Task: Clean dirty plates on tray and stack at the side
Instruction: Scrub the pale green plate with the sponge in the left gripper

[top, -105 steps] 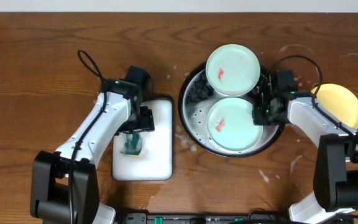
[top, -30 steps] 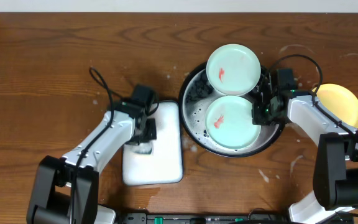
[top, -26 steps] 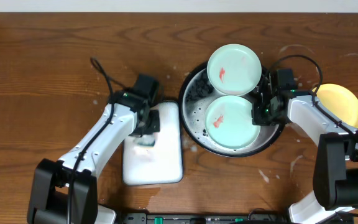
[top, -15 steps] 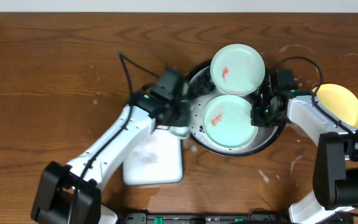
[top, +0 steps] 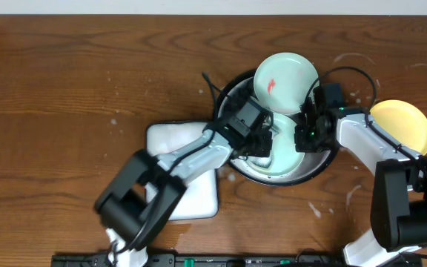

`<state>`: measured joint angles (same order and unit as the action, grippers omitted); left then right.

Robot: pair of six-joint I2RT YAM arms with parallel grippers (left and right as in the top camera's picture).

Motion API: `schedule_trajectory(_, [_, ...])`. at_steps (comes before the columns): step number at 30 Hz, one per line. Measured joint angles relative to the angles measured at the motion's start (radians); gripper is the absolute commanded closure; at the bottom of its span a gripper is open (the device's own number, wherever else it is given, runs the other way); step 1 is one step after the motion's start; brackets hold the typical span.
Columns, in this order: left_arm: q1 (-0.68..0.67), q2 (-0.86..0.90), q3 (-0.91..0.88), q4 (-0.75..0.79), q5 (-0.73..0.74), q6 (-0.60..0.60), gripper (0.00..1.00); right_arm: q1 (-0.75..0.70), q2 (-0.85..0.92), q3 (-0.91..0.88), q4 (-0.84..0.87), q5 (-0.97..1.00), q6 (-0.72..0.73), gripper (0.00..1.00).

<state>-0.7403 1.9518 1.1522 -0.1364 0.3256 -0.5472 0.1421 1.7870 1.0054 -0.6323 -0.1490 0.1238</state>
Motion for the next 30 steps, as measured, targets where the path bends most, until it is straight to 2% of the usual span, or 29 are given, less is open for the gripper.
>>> schedule_trajectory(4, [0.001,0.036,0.019,0.009,0.013,-0.018,0.93,0.004,0.0,0.001,0.0,0.005,-0.003,0.99])
schedule_trajectory(7, [0.003,0.04,0.045,-0.053,-0.014,-0.022,0.93,0.004,0.0,0.001,-0.001,0.005,-0.003,0.99])
schedule_trajectory(14, [0.026,0.042,0.136,-0.281,-0.233,0.031,0.93,0.016,0.0,0.0,-0.009,-0.014,-0.003,0.99])
schedule_trajectory(20, [0.026,0.057,0.17,-0.308,-0.323,0.072,0.91,0.026,0.0,0.0,-0.008,-0.032,-0.037,0.99])
schedule_trajectory(24, [0.027,0.066,0.168,-0.257,-0.286,0.062,0.91,0.026,0.001,0.0,-0.006,-0.033,-0.059,0.99])
schedule_trajectory(30, [0.048,0.114,0.168,-0.07,-0.071,-0.08,0.91,0.026,0.001,0.0,-0.005,-0.032,-0.08,0.99])
